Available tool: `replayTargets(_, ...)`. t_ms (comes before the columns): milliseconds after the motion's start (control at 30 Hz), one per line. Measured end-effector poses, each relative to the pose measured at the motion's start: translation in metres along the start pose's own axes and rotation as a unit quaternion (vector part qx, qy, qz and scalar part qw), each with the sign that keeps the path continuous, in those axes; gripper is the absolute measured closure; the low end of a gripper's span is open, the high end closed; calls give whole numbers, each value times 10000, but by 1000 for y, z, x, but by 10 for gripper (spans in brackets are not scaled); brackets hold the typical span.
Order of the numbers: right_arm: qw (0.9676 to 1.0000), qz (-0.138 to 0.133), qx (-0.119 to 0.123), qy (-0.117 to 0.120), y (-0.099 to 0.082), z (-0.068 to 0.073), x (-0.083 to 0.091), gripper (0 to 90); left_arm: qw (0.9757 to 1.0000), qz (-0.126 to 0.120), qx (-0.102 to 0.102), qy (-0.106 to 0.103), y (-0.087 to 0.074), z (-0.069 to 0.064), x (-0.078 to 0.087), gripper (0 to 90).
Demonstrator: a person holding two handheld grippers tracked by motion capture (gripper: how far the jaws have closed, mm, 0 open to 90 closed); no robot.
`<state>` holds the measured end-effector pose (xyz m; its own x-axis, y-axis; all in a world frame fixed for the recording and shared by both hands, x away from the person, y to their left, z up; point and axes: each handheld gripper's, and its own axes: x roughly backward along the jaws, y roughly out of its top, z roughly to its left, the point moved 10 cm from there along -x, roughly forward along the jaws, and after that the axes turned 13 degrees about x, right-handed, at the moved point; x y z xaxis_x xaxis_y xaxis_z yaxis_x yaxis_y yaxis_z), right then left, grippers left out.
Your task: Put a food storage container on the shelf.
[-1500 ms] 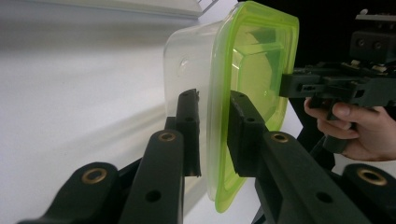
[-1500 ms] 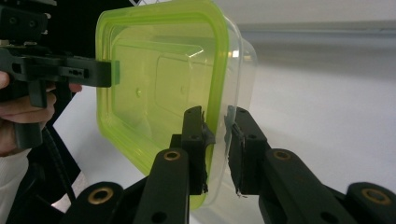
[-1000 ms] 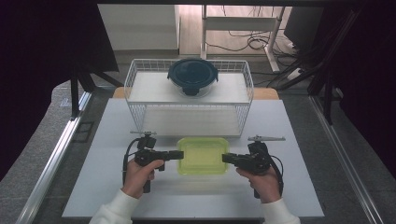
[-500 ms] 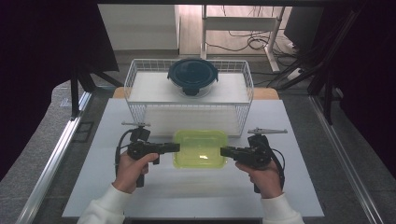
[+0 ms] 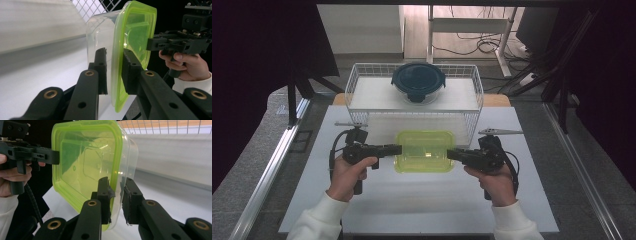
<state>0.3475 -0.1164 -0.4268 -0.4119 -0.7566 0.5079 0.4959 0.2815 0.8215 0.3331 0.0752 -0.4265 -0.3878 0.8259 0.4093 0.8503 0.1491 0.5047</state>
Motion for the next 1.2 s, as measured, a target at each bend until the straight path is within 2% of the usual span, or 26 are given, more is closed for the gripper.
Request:
replayTargets(133,10000,-43,77,-24,13,4,6,769,9999,-70,-94,-2,9,-10,7,769)
replayTargets(367,9997,-81,213,-28,30,7,12,769,9998,-151,-136,-27,19,-21,14,768)
replayTargets(533,9996,-148,220,14,41,9,17,770,9995,-182,-249,19,28,-33,21,767)
replayTargets(833,9992,-202,344,-63,62,10,25,770,9989,-259,-383,23,43,-45,27,767)
replayTargets(900,9992,-182,351,-50,67,9,26,771,9989,-290,-366,1,48,-48,29,767)
replayTargets(933,9991,-199,371,-43,75,9,26,771,9987,-304,-419,19,55,-51,32,766)
replayTargets(1000,9991,-191,379,-57,78,9,27,771,9985,-302,-457,44,59,-53,34,767)
replayTargets(1067,9989,-203,419,-82,88,10,27,770,9983,-311,-495,54,69,-57,38,767)
replayTargets(1200,9987,-232,432,-104,98,10,28,770,9980,-330,-539,41,77,-60,42,766)
